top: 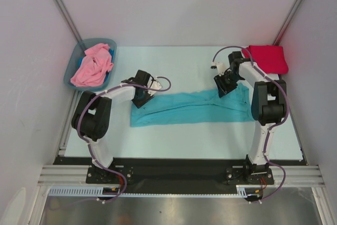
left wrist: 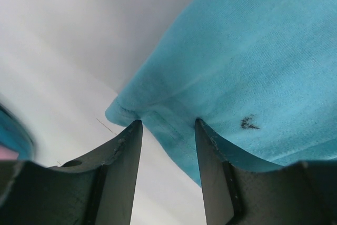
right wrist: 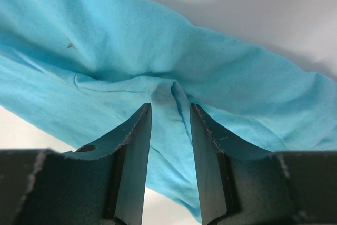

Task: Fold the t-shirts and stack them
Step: Fold the tshirt

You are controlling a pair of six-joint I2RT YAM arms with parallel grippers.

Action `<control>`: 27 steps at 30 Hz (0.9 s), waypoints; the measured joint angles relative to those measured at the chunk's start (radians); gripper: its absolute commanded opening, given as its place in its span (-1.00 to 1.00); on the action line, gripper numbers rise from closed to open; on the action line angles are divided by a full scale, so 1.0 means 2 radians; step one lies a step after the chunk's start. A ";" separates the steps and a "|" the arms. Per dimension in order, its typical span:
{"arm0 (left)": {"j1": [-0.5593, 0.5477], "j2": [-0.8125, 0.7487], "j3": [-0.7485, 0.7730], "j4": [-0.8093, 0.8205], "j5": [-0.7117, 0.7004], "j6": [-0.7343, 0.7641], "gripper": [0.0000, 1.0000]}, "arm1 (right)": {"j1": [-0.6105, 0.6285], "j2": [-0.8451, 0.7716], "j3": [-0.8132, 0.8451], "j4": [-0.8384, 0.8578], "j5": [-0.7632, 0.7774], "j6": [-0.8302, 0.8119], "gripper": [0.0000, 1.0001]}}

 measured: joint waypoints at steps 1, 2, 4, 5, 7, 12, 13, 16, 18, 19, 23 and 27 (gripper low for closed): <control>0.000 0.001 0.000 0.001 0.000 0.001 0.01 | 0.000 0.003 0.000 0.000 0.001 0.001 -0.19; 0.000 0.001 0.000 0.001 0.000 0.002 0.00 | 0.000 0.006 0.000 0.001 0.001 0.002 -0.18; 0.000 0.002 0.000 0.001 0.000 0.004 0.00 | 0.000 0.011 0.000 0.001 0.002 0.005 -0.18; 0.000 0.002 0.000 0.001 0.000 0.005 -0.01 | 0.000 0.014 0.001 0.001 0.002 0.006 -0.18; 0.000 0.002 0.000 0.001 -0.001 0.005 -0.01 | 0.000 0.018 0.006 0.002 0.003 0.007 -0.18; 0.000 0.002 0.000 0.001 -0.001 0.008 -0.01 | 0.000 0.025 0.018 0.003 0.003 0.009 -0.60; 0.000 0.002 0.000 0.001 -0.001 0.008 -0.01 | 0.000 0.025 0.019 0.003 0.003 0.010 -0.79; 0.000 0.002 0.000 0.001 -0.001 0.008 -0.02 | 0.000 0.025 0.021 0.003 0.003 0.013 -1.00; 0.000 0.003 0.001 0.000 -0.001 0.008 -0.02 | 0.000 0.025 0.021 0.003 0.003 0.014 -1.00; 0.000 0.003 0.001 0.000 -0.001 0.008 -0.02 | 0.000 0.025 0.021 0.002 0.003 0.014 -1.00; 0.000 0.004 0.003 -0.002 -0.002 0.009 -0.02 | 0.000 0.025 0.021 0.001 0.003 0.013 -1.00; -0.001 0.006 0.006 -0.005 -0.002 0.009 -0.02 | 0.000 0.024 0.021 -0.002 0.001 0.013 -1.00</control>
